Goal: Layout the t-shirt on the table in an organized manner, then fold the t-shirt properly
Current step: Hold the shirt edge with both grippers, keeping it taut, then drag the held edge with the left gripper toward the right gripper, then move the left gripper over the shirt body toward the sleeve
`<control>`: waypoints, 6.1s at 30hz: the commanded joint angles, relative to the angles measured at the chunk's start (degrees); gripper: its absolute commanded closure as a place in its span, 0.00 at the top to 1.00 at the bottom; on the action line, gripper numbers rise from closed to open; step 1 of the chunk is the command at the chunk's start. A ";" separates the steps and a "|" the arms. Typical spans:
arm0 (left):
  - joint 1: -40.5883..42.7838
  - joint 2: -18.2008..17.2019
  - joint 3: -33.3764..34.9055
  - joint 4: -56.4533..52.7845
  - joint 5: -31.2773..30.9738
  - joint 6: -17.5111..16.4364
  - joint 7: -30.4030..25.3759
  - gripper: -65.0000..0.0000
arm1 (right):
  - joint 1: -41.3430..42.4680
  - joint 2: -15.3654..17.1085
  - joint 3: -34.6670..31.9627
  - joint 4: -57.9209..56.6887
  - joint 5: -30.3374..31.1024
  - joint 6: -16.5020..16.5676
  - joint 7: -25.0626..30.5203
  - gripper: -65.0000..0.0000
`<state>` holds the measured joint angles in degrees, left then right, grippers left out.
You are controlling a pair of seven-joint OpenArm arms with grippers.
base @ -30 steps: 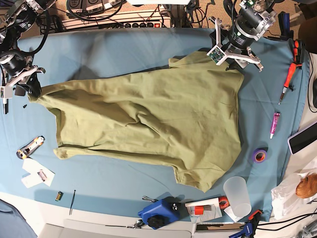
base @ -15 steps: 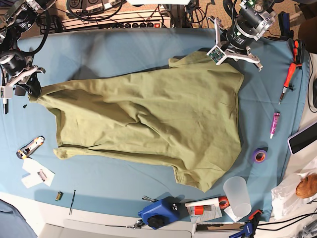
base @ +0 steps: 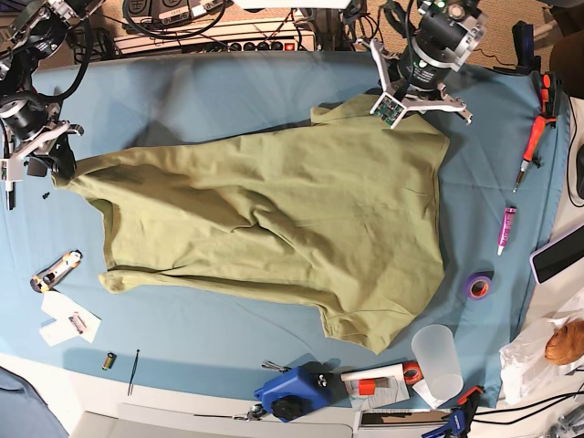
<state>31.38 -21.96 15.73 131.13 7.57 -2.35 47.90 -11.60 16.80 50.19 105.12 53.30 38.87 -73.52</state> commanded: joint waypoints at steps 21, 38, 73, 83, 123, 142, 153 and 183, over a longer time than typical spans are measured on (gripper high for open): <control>0.13 0.96 -0.11 -0.48 2.71 -6.73 7.80 0.25 | 0.35 1.16 0.39 1.07 1.09 0.79 1.46 0.00; 0.00 -8.55 -0.11 -7.45 6.43 -13.05 -4.50 0.40 | 0.33 1.16 0.39 1.07 1.09 0.79 1.42 0.00; -0.20 -6.49 2.56 -4.59 7.89 -9.60 -6.47 0.40 | 0.35 1.14 0.39 1.07 1.14 0.79 1.49 0.00; -5.57 -6.47 12.90 -4.59 10.67 -1.90 -2.36 0.00 | 0.31 1.14 0.39 1.07 1.09 0.85 0.52 0.00; 5.29 -10.29 12.98 2.10 20.63 1.95 11.72 0.00 | -15.41 -0.90 16.33 4.76 21.03 1.13 -6.48 0.00; -2.91 -10.29 12.98 1.86 22.08 1.03 0.72 0.00 | -15.19 -0.90 10.58 4.66 16.15 1.13 -6.48 0.00; -13.60 -10.27 12.98 -9.16 15.47 -0.02 -4.24 0.00 | -6.62 -0.90 -0.55 4.66 -2.14 1.13 3.08 0.00; -32.20 -2.67 12.98 -15.96 13.35 10.80 9.14 0.35 | 5.29 -0.90 -16.83 -9.66 -24.87 -5.46 16.59 0.00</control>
<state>-0.34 -24.34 28.93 114.10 20.12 7.97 57.91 -7.18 14.90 32.99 94.59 27.66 33.23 -58.43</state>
